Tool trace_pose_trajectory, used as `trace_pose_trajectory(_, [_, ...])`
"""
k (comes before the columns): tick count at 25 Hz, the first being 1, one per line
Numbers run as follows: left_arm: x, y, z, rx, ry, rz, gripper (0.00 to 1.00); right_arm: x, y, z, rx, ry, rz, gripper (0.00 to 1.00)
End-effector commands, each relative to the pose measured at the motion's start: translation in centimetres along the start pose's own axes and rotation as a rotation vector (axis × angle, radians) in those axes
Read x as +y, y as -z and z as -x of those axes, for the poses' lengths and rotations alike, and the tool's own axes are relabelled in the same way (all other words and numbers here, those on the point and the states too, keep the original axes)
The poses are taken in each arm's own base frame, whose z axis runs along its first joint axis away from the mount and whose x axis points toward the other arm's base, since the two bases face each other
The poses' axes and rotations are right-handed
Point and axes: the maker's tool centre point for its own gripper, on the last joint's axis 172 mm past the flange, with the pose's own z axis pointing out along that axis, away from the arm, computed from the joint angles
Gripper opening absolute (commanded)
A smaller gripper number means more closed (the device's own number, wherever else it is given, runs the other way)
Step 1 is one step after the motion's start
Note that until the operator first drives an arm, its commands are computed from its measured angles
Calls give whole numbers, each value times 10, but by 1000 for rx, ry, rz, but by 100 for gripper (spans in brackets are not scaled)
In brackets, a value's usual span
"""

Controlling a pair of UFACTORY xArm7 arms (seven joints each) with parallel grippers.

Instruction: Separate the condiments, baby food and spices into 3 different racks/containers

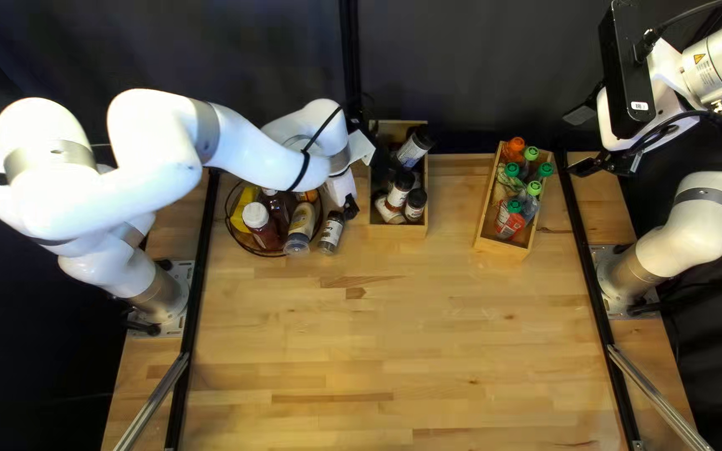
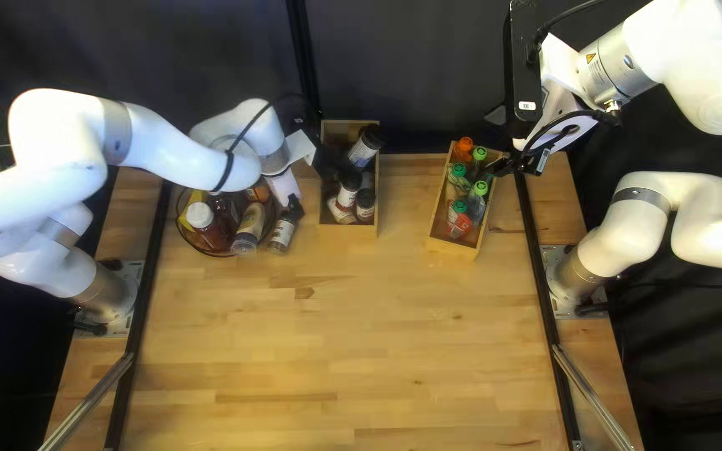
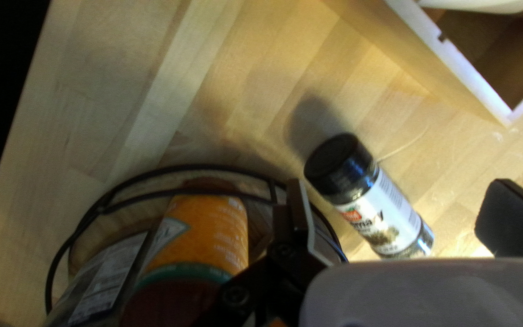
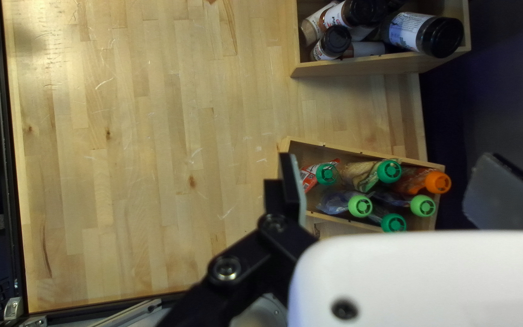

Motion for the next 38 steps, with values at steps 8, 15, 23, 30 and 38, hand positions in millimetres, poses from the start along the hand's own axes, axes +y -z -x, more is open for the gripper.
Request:
trace_pose_trajectory(8, [-2,-24,4,-34,-11,-14,100,0,0,0,0,0,0,100])
trace_pose_trajectory(15, [5,-31,4,-45,-18,-14,100,0,0,0,0,0,0,100])
trace_pose_trajectory(23, [8,-39,8,-53,-18,-12,58,0,0,0,0,0,0,100])
trace_pose_trajectory(30, [16,-33,9,-55,-22,-18,0,0,0,0,0,0,0,100])
trace_pose_trajectory(38, [50,2,-1,-32,-54,-26,0,0,0,0,0,0,0,100])
